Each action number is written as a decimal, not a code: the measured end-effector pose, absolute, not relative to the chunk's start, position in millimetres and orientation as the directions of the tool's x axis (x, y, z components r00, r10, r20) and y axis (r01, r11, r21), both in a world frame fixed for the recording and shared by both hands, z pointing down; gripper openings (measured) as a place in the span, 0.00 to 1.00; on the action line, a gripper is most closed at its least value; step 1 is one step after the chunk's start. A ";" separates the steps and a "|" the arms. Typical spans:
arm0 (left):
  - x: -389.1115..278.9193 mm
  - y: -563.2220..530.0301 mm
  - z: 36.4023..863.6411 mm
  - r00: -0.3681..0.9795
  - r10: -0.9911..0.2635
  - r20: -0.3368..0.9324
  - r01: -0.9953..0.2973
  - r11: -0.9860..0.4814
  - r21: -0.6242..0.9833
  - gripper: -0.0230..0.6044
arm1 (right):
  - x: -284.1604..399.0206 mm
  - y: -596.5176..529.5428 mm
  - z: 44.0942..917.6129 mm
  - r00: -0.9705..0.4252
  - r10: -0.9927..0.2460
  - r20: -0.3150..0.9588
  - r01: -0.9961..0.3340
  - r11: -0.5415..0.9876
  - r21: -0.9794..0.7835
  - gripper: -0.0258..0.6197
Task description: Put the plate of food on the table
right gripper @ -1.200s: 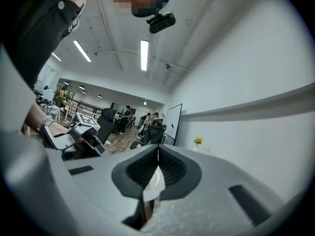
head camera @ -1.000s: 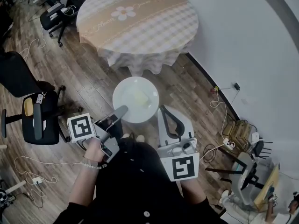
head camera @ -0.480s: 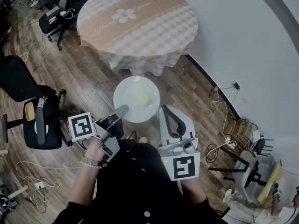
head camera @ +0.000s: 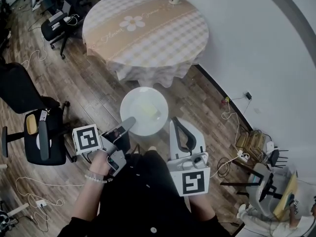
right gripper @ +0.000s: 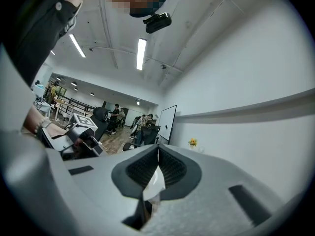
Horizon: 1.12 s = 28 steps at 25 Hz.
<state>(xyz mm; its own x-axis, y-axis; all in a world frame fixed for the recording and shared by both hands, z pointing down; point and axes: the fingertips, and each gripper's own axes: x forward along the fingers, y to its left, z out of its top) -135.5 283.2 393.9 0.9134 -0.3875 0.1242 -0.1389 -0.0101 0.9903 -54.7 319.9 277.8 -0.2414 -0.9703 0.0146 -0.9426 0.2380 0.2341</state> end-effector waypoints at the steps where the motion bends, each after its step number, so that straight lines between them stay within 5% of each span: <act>1: -136.7 283.2 395.5 0.912 -0.387 0.136 -0.149 -0.004 0.989 0.06 | -55.3 319.4 278.3 -0.247 -0.969 0.020 -0.939 0.244 0.240 0.04; 28: -70.7 188.8 398.1 0.876 -0.457 0.154 -0.165 0.017 0.986 0.06 | 3.5 204.8 274.1 -0.362 -0.932 0.024 -0.892 0.354 0.282 0.04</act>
